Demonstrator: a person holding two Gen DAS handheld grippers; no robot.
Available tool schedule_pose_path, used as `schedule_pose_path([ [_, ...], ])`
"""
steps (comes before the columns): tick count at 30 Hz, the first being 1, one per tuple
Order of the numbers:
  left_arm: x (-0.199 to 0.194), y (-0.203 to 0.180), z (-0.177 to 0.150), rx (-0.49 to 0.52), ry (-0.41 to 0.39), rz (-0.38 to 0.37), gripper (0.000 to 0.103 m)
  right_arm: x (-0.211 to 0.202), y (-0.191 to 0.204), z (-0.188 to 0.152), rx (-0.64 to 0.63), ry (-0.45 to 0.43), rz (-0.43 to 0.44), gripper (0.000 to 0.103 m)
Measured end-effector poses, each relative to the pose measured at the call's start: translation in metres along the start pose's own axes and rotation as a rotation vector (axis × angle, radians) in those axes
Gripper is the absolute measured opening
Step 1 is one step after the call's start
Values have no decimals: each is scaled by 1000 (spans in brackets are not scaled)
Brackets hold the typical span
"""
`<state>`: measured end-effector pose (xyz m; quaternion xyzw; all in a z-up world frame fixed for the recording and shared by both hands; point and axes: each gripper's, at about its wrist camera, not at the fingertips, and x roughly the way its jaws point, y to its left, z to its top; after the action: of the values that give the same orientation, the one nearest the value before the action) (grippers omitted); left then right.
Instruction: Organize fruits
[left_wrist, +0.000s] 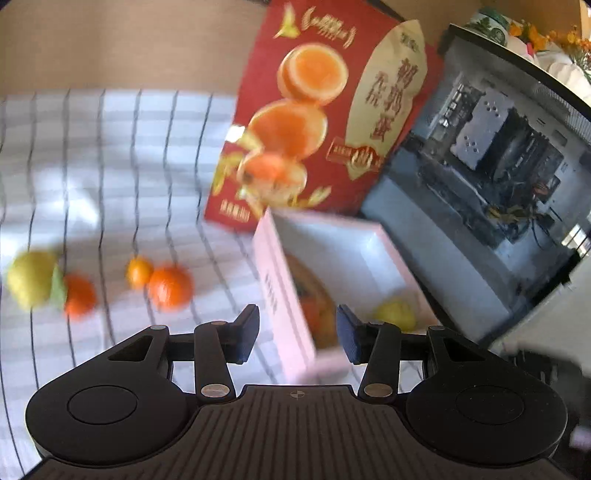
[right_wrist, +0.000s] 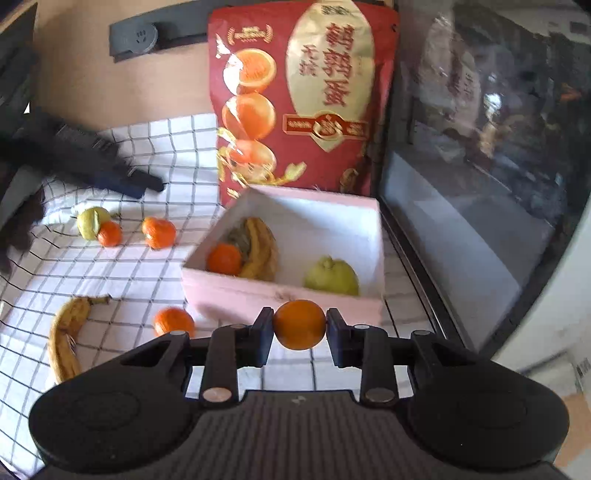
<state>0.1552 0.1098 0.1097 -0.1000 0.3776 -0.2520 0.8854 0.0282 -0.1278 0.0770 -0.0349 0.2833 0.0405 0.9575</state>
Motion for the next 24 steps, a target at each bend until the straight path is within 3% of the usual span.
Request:
schedule_pose_path([
  [7, -16, 15, -69, -99, 102, 3, 51, 16, 1, 68, 66, -63, 110, 30],
  [13, -46, 36, -93, -168, 76, 79, 51, 75, 6, 121, 146, -18, 198, 35],
  [16, -62, 52, -100, -193, 49, 156, 51, 77, 8, 124, 190, -43, 209, 42],
  [19, -76, 70, -109, -251, 41, 238, 51, 72, 12, 114, 200, -57, 181, 55],
  [24, -85, 93, -119, -331, 37, 276, 51, 71, 30, 79, 140, 7, 150, 56],
])
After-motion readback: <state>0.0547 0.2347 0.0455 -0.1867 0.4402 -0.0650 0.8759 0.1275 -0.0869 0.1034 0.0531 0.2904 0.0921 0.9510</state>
